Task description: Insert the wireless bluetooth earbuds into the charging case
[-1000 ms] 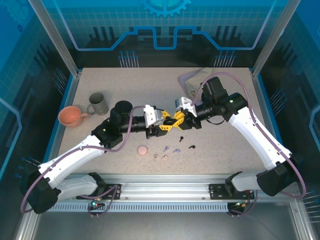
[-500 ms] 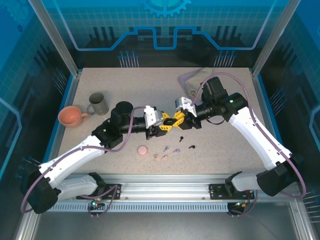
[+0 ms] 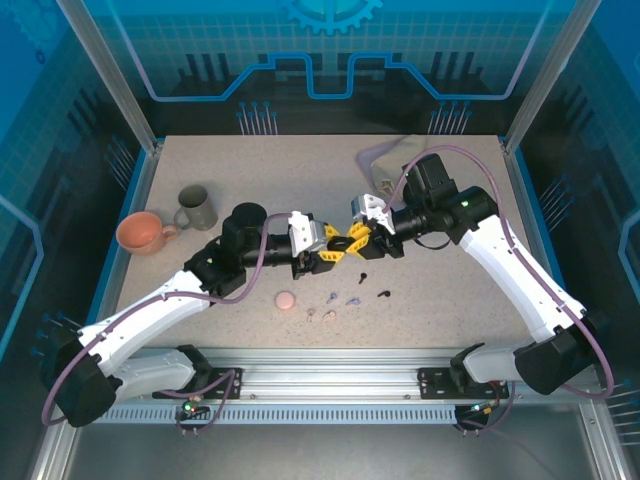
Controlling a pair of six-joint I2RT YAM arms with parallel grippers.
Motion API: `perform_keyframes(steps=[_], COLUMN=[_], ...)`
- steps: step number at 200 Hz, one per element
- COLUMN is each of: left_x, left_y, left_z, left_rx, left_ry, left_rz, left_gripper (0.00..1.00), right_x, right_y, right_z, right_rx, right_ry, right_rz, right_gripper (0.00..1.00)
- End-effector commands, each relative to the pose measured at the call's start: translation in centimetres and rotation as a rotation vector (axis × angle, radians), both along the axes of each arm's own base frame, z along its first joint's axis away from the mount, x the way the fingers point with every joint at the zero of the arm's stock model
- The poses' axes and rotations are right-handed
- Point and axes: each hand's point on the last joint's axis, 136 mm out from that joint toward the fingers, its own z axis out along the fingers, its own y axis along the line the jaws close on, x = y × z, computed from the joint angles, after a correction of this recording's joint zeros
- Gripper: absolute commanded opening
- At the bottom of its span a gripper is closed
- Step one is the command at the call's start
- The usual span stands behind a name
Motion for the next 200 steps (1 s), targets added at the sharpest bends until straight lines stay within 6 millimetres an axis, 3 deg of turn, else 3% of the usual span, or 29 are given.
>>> perform_keyframes(steps=[1, 78, 106, 143, 200], left_x=[-0.2, -0.1, -0.1, -0.2, -0.4], left_y=[-0.2, 0.0, 0.1, 0.1, 0.1], left_z=[-0.3, -0.1, 0.0, 0.1, 0.3], left_rx=[0.0, -0.002, 0.007, 0.023, 0.016], left_ry=[0.015, 0.009, 0.01, 0.014, 0.008], left_rz=[-0.007, 0.009, 0.013, 0.006, -0.001], left_gripper=[0.35, 0.09, 0.03, 0.0, 0.0], right_x=[-0.8, -0.1, 0.0, 0.5, 0.6], right_y=[-0.2, -0.7, -1.2, -1.4, -0.7], right_z=[0.7, 0.7, 0.9, 1.1, 0.8], right_rx=[0.027, 0.031, 0.037, 0.038, 0.022], right_ry=[0.003, 0.002, -0.042, -0.106, -0.133], right_rz=[0.013, -0.041, -0.071, -0.108, -0.101], right_gripper=[0.21, 0.25, 0.45, 0.61, 0.64])
